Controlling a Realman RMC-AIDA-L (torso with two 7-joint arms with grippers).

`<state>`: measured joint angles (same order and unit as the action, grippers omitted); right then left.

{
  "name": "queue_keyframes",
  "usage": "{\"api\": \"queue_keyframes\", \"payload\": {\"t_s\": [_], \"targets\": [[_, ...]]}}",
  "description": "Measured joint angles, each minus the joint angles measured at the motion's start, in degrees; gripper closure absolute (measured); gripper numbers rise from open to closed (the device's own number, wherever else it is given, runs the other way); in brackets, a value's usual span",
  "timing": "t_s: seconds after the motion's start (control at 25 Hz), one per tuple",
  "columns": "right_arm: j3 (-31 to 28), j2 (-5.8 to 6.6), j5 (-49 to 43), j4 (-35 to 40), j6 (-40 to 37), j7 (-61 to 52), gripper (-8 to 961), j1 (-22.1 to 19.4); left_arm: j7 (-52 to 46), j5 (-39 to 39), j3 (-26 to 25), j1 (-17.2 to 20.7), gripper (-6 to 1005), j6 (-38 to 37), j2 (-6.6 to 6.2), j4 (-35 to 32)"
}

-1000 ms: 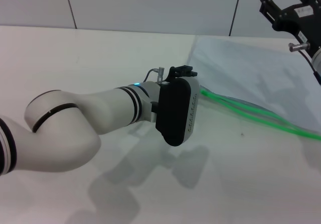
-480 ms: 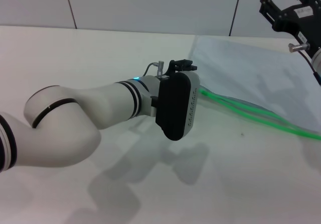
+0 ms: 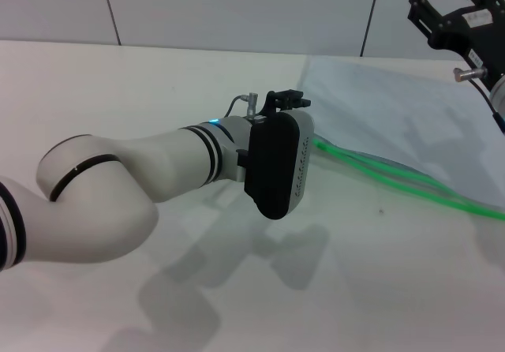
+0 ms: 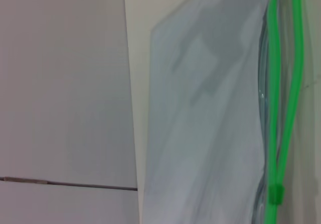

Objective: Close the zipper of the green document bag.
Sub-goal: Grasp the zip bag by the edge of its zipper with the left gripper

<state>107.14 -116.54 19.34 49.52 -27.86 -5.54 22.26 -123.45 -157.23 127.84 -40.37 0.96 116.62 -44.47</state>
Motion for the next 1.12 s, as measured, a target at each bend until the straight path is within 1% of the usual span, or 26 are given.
{"api": "queue_keyframes", "payload": {"t_s": [0.56, 0.8, 1.12], "targets": [[0.04, 0.0, 0.0, 0.37, 0.0, 0.0, 162, -0.03, 0.05, 0.09, 0.14, -0.11, 481, 0.27, 0.09, 0.78], [0.35, -0.09, 0.0, 0.63, 0.0, 0.0, 162, -0.03, 0.05, 0.09, 0.38, -0.47, 685, 0.52, 0.03, 1.02], [0.53, -0.09, 0.0, 1.05, 0.0, 0.0, 162, -0.15, 0.05, 0.09, 0.88, -1.3, 703, 1.99, 0.08, 3.15]]}}
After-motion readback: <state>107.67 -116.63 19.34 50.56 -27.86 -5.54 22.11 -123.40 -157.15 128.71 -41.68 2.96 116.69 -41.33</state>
